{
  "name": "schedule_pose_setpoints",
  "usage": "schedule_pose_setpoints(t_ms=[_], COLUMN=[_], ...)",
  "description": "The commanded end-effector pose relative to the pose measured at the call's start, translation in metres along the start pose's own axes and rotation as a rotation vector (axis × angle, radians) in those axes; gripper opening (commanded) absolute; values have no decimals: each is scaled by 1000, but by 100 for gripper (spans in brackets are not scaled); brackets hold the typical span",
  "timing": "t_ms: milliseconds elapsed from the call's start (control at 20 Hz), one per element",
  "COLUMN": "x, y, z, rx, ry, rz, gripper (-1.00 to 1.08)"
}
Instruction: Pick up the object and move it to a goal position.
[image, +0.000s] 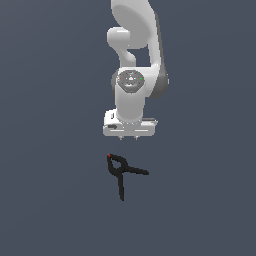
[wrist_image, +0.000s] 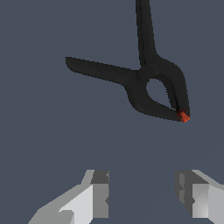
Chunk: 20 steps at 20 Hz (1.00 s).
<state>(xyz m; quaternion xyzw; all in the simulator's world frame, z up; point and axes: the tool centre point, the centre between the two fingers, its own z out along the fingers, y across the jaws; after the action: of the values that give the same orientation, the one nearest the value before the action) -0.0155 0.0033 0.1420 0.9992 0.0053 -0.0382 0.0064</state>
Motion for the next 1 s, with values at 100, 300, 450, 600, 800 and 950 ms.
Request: schedule_pose_setpoints(t_ms=[100, 300, 450, 600, 800, 950], x=[16, 39, 61, 86, 118, 140], y=[1, 4, 6, 9, 14, 18], z=[4, 11, 17, 26, 39, 49], rx=[2, 4, 6, 7, 9, 8], ry=[25, 60, 95, 137, 197, 239], rz=[-12, -29, -45, -63, -88, -104], gripper=[28, 28, 28, 28, 28, 28])
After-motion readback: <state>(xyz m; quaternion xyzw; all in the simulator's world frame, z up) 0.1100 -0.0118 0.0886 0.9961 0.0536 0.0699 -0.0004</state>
